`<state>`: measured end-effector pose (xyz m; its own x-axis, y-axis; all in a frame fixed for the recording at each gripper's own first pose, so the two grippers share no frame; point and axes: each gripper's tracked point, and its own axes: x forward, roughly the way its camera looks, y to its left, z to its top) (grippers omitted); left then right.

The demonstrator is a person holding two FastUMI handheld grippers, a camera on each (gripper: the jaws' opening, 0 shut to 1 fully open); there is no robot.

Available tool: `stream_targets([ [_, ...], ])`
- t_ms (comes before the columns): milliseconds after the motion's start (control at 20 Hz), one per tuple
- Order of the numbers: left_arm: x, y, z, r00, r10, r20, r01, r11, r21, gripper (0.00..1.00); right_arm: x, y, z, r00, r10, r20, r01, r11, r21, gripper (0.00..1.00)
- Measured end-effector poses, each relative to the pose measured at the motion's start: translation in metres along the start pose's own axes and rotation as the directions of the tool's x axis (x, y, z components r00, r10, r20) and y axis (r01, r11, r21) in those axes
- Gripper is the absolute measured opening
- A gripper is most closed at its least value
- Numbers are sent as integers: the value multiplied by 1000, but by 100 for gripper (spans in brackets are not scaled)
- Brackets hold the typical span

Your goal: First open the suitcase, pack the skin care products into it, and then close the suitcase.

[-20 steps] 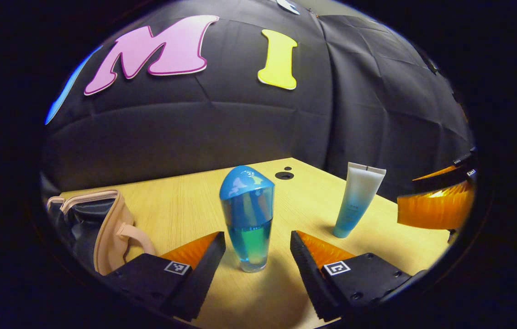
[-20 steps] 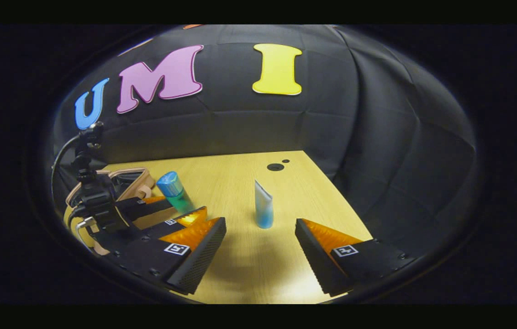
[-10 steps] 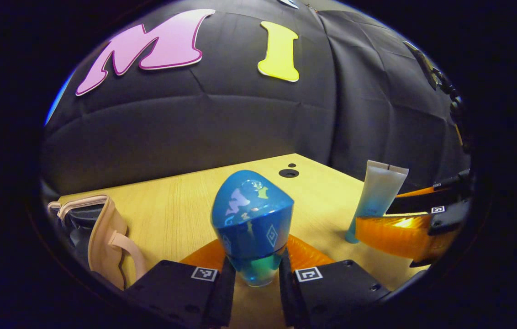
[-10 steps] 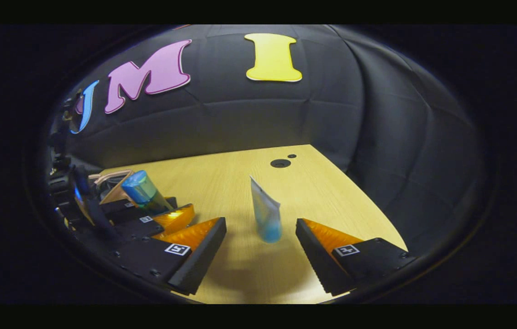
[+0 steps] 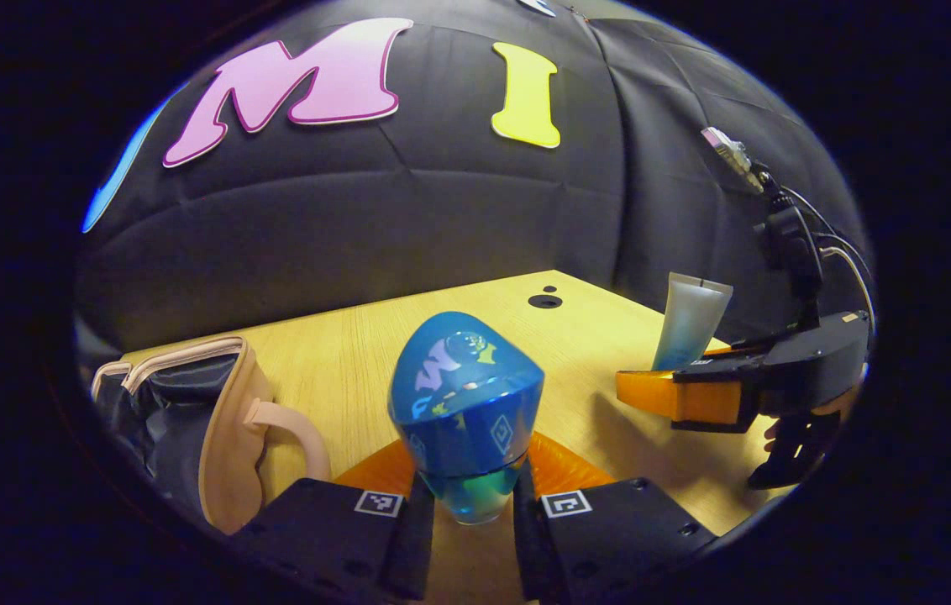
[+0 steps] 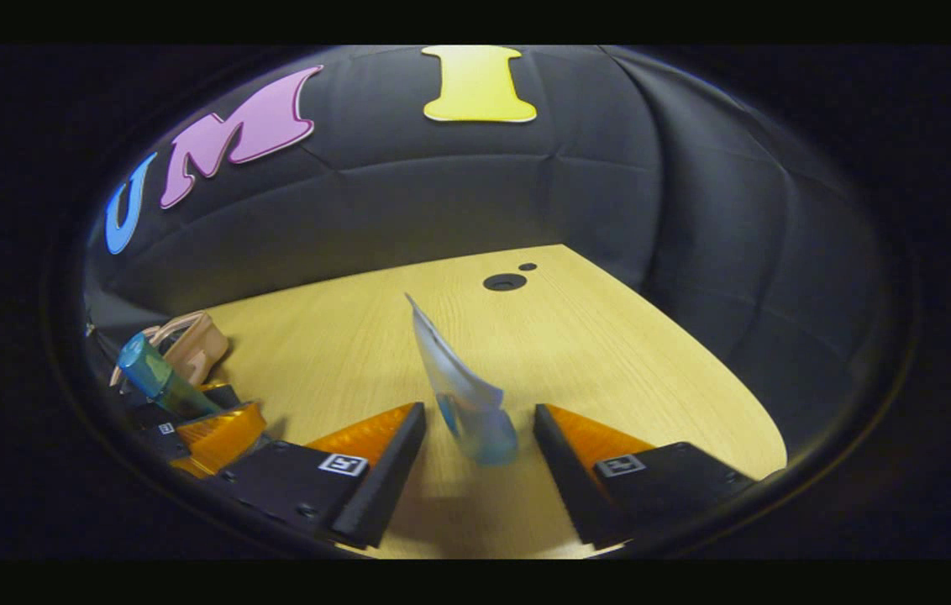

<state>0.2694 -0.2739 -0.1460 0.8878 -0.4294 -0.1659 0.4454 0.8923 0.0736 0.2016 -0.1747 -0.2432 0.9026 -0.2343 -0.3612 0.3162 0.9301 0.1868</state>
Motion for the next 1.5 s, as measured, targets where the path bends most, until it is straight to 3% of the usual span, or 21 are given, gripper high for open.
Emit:
stream_targets([
  [100, -3, 2, -1, 1000, 3, 1, -3, 1000, -2, 46, -3, -2, 1, 1000, -14, 13, 15, 1000, -12, 49],
  [250, -2, 0, -1, 1000, -6, 6, 6, 1000, -9, 45, -2, 0, -1, 1000, -15, 20, 16, 997, -70, 43],
  [350, -4, -1, 1, 1000, -18, 15, 19, 1000, -20, 48, -10, 3, 11, 997, -12, 75, 19, 996, -91, 43],
  [450, -9, -2, 3, 999, -29, 25, 30, 999, -32, 45, -21, 9, 25, 993, -2, 118, 13, 996, -92, 43],
  [500, -11, -2, 7, 999, -30, 40, 31, 999, -29, 45, -29, 14, 31, 992, 7, 128, 5, 996, -91, 39],
  [600, -22, 1, 22, 998, -23, 65, 23, 1000, 7, 41, -48, 22, 41, 989, 23, 147, -9, 995, -94, 43],
  [700, -40, 2, 33, 998, -27, 65, 27, 1000, 3, 45, -67, 33, 51, 987, 36, 155, -19, 994, -109, 43],
  [750, -51, 5, 40, 997, -26, 69, 27, 1000, -10, 45, -78, 38, 56, 986, 42, 162, -21, 992, -127, 38],
  [850, -77, 15, 56, 996, -27, 83, 29, 999, -22, 44, -97, 56, 64, 982, 68, 176, -38, 985, -167, 42],
  [950, -103, 37, 66, 997, -4, 72, 5, 1000, -22, 44, -115, 81, 67, 978, 110, 177, -75, 978, -197, 43],
  [1000, -116, 51, 71, 998, 13, 67, -11, 1000, -24, 45, -123, 95, 68, 976, 132, 171, -97, 975, -198, 38],
  [1150, -145, 105, 75, 996, 85, 38, -84, 996, -36, 44, -146, 139, 80, 964, 187, 188, -144, 965, -220, 43],
  [1350, -160, 180, 45, 980, 181, -78, -187, 979, -85, 45, -162, 209, 89, 938, 285, 199, -240, 945, -222, 42],
  [1500, -155, 223, 8, 957, 215, -197, -236, 968, -90, 45, -167, 260, 84, 919, 356, 170, -312, 920, -237, 42],
])
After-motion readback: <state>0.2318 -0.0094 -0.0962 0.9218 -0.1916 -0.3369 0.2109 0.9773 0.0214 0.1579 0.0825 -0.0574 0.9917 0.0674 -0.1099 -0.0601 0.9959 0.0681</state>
